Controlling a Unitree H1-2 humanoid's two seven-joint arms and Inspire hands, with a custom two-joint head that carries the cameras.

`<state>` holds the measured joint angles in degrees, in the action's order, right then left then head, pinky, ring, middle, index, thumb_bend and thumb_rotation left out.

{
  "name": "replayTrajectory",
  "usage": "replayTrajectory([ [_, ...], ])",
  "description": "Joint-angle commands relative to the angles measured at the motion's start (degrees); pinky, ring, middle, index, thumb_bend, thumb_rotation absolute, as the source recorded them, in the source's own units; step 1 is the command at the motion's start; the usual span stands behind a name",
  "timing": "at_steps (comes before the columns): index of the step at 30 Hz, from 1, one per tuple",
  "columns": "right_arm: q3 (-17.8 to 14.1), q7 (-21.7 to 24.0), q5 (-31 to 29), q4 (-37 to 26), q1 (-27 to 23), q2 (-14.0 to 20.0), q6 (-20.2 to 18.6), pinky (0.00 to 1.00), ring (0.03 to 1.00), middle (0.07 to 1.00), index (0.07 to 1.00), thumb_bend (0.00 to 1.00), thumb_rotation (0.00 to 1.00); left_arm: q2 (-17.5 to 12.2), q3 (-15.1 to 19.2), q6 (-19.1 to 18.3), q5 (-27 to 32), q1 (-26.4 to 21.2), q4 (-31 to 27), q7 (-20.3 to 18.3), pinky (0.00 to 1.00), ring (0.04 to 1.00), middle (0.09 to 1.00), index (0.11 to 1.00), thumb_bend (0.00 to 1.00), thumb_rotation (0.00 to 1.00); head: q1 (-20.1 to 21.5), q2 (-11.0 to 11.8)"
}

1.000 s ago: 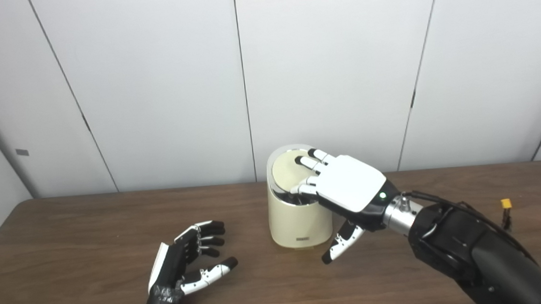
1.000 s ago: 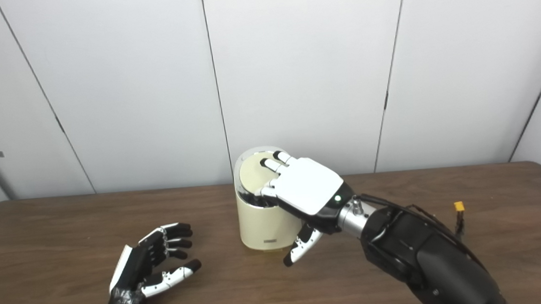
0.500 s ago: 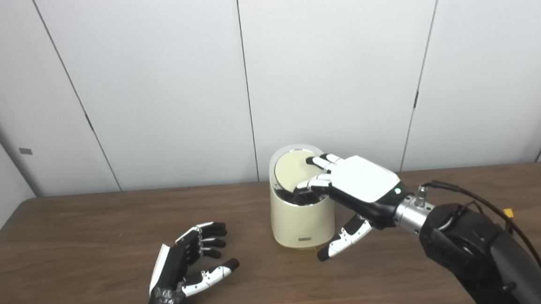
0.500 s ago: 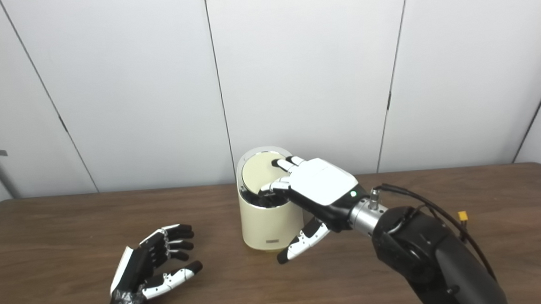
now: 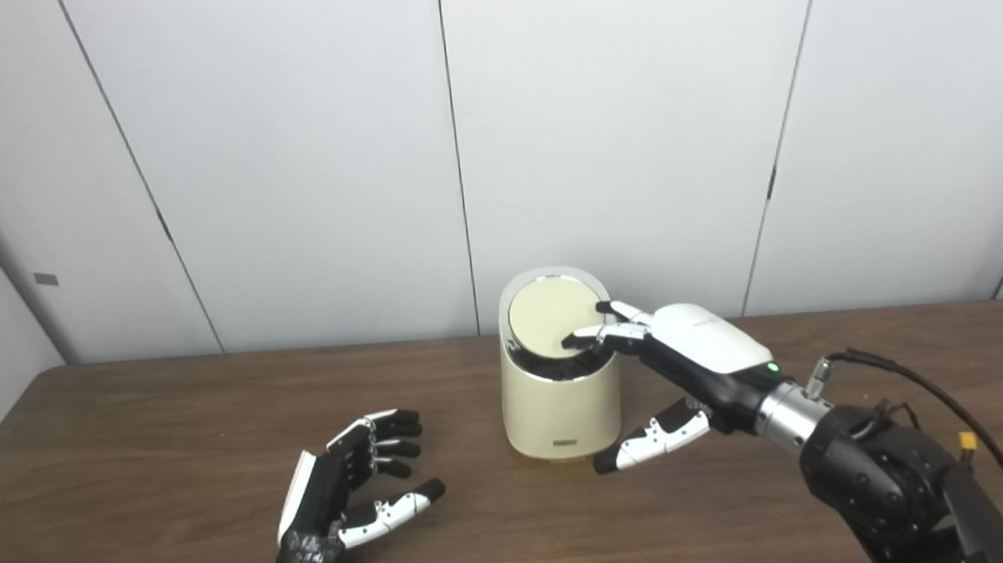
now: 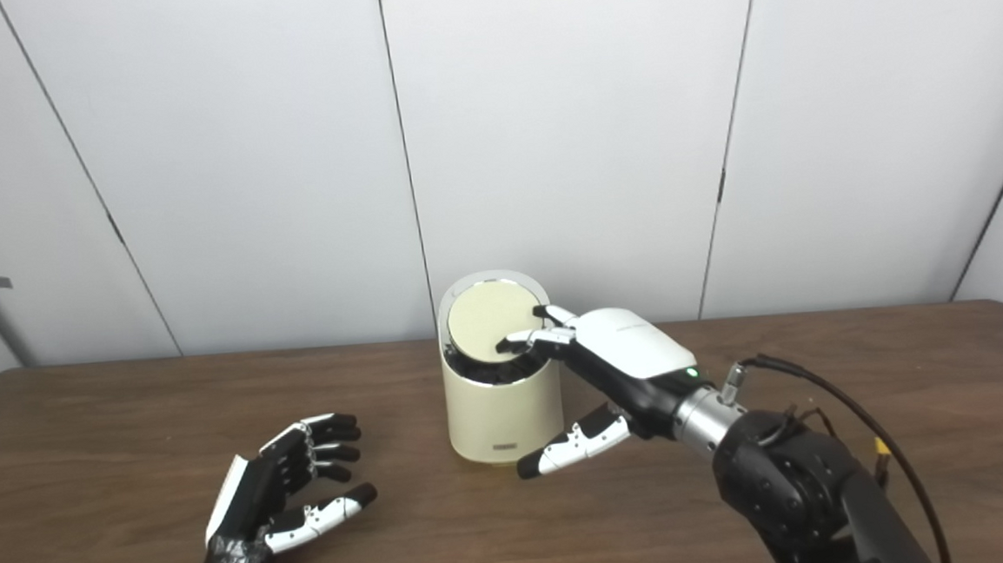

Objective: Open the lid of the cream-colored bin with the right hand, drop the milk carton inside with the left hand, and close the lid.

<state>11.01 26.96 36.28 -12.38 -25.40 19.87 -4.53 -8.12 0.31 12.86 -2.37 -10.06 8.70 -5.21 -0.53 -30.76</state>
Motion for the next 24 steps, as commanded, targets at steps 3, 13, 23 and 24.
replayTrajectory([
  [3,-5.2,-5.4,-6.6,-1.9,1.9,-2.3,-0.8,0.69,0.842,0.839,0.896,0.75,0.35,-0.3,0.5,2.3,0.7,-1.2,-1.6,0.3,0.59,0.668,0.726,0.748,0.72,0.11,0.6,-0.2],
  [13,-11.0,-16.2,-16.0,1.4,10.9,-5.7,5.3,0.71,0.834,0.875,0.896,0.74,0.30,-0.9,0.9,2.8,1.1,-2.2,-2.3,-0.1,0.58,0.660,0.723,0.749,0.70,0.08,1.0,0.0],
  [23,-12.9,-19.4,-24.2,4.8,15.6,-6.3,10.1,0.72,0.831,0.889,0.905,0.73,0.28,-1.1,1.0,4.3,2.6,-2.9,-1.6,-1.1,0.58,0.659,0.722,0.750,0.70,0.06,1.4,0.3],
  [24,-13.1,-19.6,-25.4,5.2,16.0,-6.6,10.5,0.72,0.833,0.890,0.902,0.72,0.24,-1.2,1.0,4.4,2.7,-2.9,-1.7,-1.3,0.58,0.660,0.725,0.753,0.70,0.06,1.5,0.3],
])
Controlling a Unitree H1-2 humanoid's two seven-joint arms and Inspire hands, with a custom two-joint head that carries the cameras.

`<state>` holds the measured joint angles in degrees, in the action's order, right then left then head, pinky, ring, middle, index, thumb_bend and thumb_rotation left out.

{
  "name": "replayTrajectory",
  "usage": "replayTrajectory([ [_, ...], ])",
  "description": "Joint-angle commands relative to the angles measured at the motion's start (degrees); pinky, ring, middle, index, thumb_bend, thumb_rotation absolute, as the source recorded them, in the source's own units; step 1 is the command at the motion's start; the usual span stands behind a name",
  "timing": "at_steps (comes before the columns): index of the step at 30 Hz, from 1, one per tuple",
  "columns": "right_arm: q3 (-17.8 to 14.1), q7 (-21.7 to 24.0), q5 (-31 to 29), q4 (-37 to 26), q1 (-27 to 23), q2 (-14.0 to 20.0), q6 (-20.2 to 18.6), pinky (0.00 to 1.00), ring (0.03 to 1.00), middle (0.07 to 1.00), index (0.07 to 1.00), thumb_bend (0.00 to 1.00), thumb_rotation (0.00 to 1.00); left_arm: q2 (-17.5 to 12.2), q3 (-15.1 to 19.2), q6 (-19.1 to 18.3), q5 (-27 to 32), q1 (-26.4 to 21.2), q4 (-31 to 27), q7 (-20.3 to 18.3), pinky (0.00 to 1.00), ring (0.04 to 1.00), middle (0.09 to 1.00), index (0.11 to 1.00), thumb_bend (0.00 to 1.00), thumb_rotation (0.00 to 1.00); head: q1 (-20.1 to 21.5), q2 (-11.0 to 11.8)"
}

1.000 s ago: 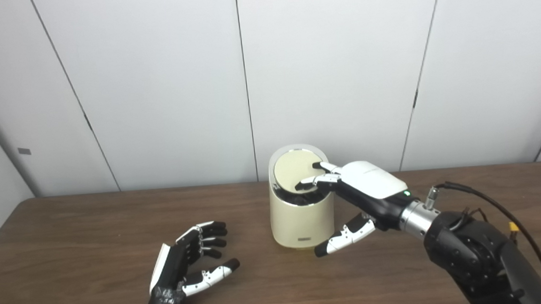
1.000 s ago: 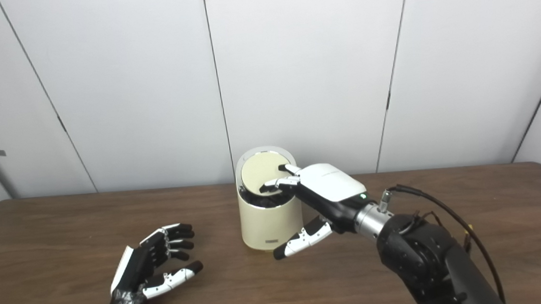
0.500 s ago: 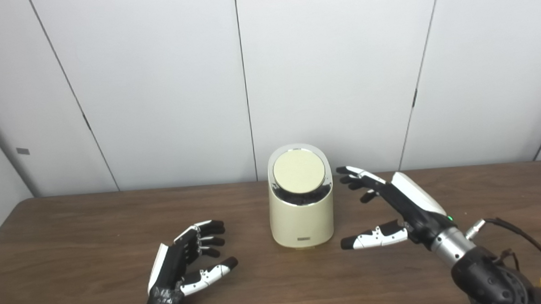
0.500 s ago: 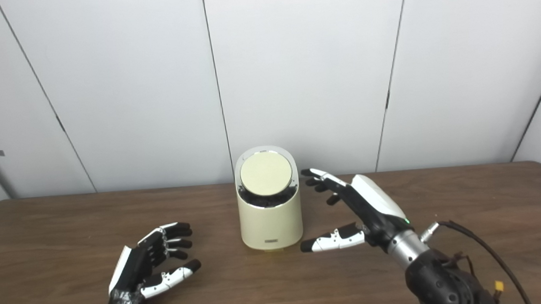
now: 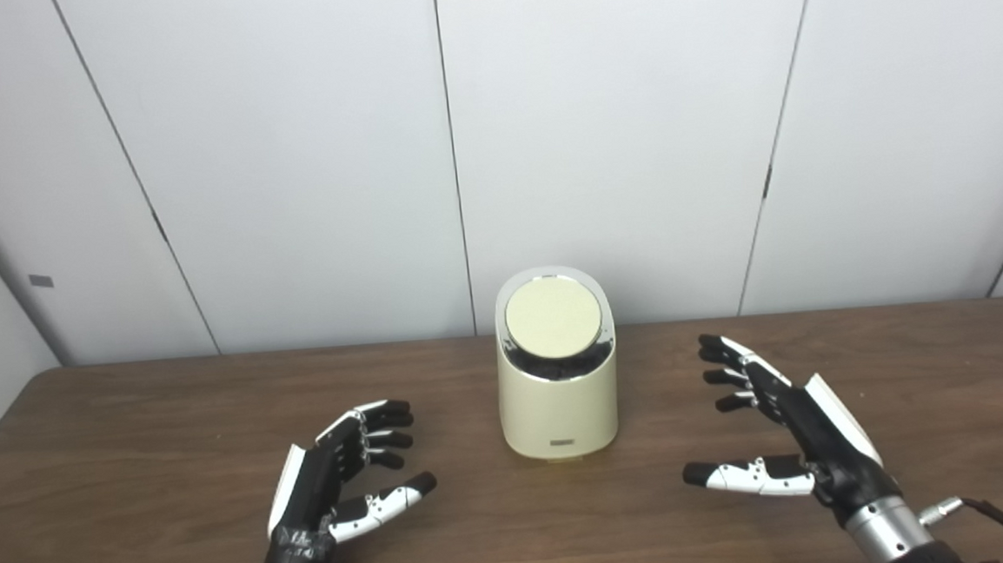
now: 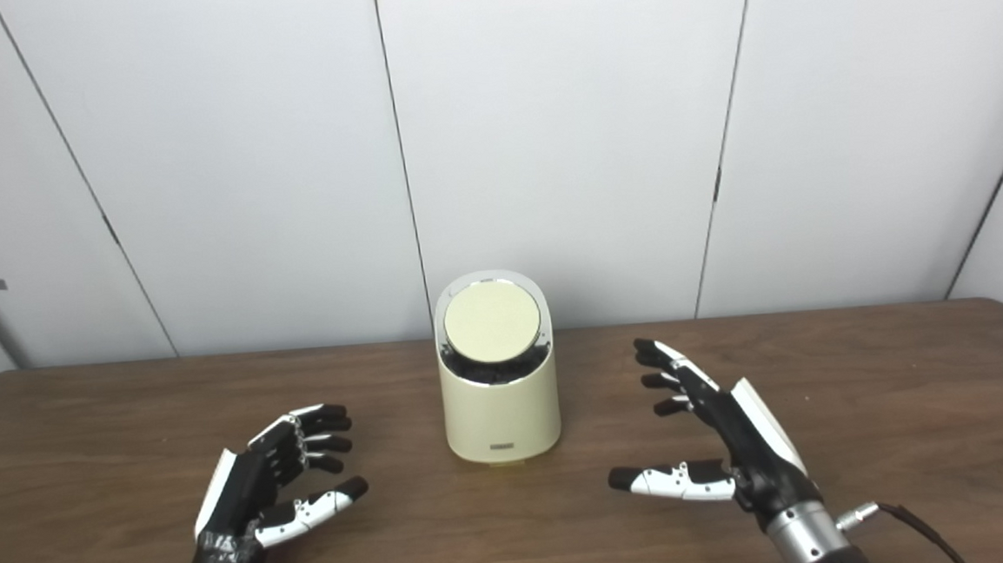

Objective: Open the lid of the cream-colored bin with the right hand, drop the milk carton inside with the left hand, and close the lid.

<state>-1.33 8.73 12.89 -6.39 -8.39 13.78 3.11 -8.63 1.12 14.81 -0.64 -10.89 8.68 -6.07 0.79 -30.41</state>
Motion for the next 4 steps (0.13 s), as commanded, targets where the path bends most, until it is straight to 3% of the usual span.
replayTrajectory([
  [1,-1.0,-1.6,-3.0,-0.3,-0.7,-0.8,3.3,0.73,0.837,0.892,0.901,0.72,0.23,-0.7,0.1,2.3,1.3,-2.2,-1.8,-0.7,0.58,0.661,0.727,0.757,0.70,0.05,0.2,0.0],
  [4,-1.5,-2.7,-4.0,1.2,-0.1,-1.5,4.7,0.69,0.830,0.886,0.898,0.74,0.24,-0.8,0.1,1.9,2.9,-2.3,-2.0,-1.7,0.56,0.666,0.742,0.770,0.67,0.01,0.2,0.1],
])
